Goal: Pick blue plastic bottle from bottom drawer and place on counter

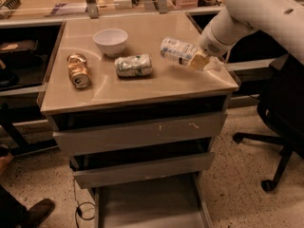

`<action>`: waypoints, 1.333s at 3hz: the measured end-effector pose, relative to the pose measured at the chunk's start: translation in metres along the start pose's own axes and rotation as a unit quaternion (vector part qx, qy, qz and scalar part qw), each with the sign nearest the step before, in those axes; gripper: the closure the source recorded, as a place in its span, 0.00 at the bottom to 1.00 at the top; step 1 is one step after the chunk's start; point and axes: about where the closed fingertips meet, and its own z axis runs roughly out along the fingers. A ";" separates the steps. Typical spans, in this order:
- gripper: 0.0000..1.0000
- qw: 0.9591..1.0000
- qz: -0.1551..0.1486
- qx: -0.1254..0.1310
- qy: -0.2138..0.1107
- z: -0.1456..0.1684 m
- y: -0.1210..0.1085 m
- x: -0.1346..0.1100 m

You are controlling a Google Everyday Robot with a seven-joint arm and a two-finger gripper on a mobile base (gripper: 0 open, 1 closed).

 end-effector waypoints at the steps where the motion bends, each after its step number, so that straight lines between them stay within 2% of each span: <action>1: 1.00 1.000 -0.015 -0.011 0.002 0.008 0.011 -0.015; 3: 1.00 0.999 -0.030 -0.024 0.011 0.020 0.023 -0.025; 4: 1.00 0.999 -0.022 -0.025 0.019 0.026 0.019 -0.021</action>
Offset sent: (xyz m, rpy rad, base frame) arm -0.0019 0.0451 -0.0119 -0.0365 0.0365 0.0703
